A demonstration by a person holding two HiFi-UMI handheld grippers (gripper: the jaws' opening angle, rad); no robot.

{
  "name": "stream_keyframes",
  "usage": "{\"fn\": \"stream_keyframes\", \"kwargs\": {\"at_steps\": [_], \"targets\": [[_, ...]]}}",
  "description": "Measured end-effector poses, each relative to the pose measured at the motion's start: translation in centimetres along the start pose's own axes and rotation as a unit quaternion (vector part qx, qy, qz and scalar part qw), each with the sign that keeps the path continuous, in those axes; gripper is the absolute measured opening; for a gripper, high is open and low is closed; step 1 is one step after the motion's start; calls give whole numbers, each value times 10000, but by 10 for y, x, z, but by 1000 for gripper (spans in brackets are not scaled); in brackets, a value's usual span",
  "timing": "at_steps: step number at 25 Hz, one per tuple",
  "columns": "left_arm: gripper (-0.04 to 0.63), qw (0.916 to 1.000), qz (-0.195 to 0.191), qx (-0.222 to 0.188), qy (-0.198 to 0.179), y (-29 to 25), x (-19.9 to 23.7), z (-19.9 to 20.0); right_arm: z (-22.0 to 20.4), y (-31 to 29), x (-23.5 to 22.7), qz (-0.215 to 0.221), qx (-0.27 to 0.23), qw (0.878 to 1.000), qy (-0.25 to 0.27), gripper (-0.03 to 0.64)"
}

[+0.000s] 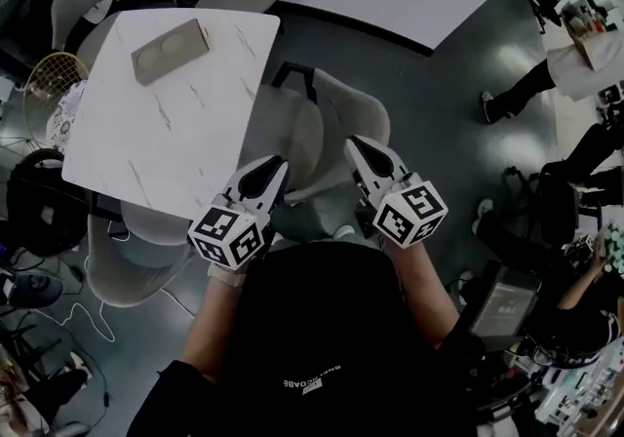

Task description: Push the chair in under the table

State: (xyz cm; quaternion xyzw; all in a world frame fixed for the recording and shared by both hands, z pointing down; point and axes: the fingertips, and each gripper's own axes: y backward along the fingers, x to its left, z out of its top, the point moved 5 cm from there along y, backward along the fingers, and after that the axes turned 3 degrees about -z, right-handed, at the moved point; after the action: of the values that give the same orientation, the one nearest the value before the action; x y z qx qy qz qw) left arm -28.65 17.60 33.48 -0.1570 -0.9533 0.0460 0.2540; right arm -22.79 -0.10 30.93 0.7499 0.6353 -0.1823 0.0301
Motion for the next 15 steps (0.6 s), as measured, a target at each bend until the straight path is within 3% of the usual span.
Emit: {"fn": "stream_keyframes", "kwargs": {"at_steps": [4,10,15], "targets": [[6,9982,-590,-57,58,-28,-37,12,24,41,0,48,-377,9988,322,12],[6,9897,-1261,-35,-670,-69,-98,26,38,98,-23,-207,-731,9970,110,12],[6,9837,-1603,116,-803,-95,-132,23,42,130,-47,-380,-911,9951,-114,11]]}}
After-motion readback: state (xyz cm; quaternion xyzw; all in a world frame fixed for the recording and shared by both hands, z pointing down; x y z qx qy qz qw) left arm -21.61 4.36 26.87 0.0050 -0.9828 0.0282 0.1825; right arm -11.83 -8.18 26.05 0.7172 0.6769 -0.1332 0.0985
